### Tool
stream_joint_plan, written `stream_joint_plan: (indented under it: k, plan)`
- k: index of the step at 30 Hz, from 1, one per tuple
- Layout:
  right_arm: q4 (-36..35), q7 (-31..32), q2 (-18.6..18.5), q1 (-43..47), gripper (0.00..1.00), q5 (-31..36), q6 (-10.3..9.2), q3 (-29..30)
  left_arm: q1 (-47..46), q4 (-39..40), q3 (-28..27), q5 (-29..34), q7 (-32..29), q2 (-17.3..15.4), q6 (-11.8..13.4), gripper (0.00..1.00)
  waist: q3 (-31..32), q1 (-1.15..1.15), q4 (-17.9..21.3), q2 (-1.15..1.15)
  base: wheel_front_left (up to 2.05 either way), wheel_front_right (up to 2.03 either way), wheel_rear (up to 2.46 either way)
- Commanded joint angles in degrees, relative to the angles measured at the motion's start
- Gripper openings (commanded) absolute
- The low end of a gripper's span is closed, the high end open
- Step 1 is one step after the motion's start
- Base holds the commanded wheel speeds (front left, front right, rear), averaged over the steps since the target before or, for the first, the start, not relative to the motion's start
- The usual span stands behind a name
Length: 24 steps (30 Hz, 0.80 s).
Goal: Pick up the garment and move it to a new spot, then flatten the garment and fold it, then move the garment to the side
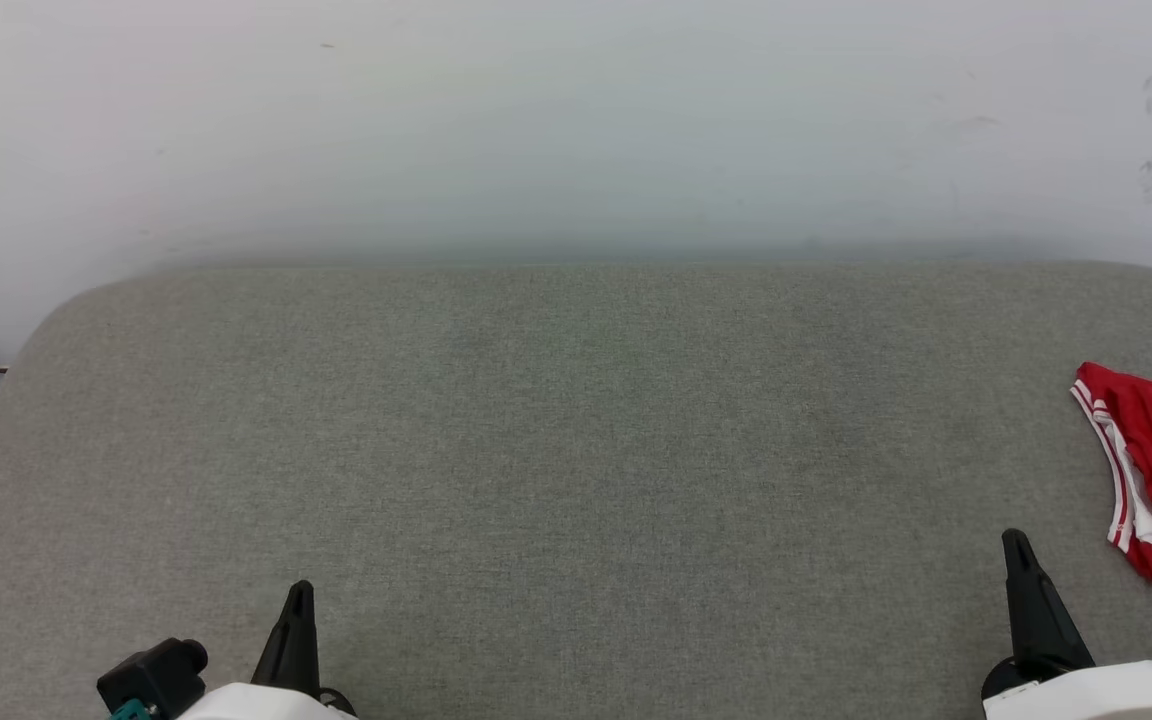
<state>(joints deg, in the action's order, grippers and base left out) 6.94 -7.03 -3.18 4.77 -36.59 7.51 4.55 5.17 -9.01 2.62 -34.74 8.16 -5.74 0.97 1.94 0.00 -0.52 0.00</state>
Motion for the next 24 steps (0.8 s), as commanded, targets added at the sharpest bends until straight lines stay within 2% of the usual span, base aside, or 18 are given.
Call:
stream_joint_plan:
  k: [1, 24]
  plan:
    - [-0.4, 0.3, -0.5, -1.8, 0.0, -2.3, 0.0, 0.0, -1.8, 0.5, -0.6, -2.3, -0.5, 0.0, -0.4, 0.0, 0.0, 0.0, 0.0, 0.0, 0.0, 0.0, 0.0]
    - [2.0, 4.3, -0.6, -4.9, 0.0, -20.3, -0.01, 0.2, -5.1, -1.2, -3.0, -20.8, -4.8, 0.6, -3.2, 0.0, -0.5, 0.0, 0.1, 0.0, 0.0, 0.0, 0.0]
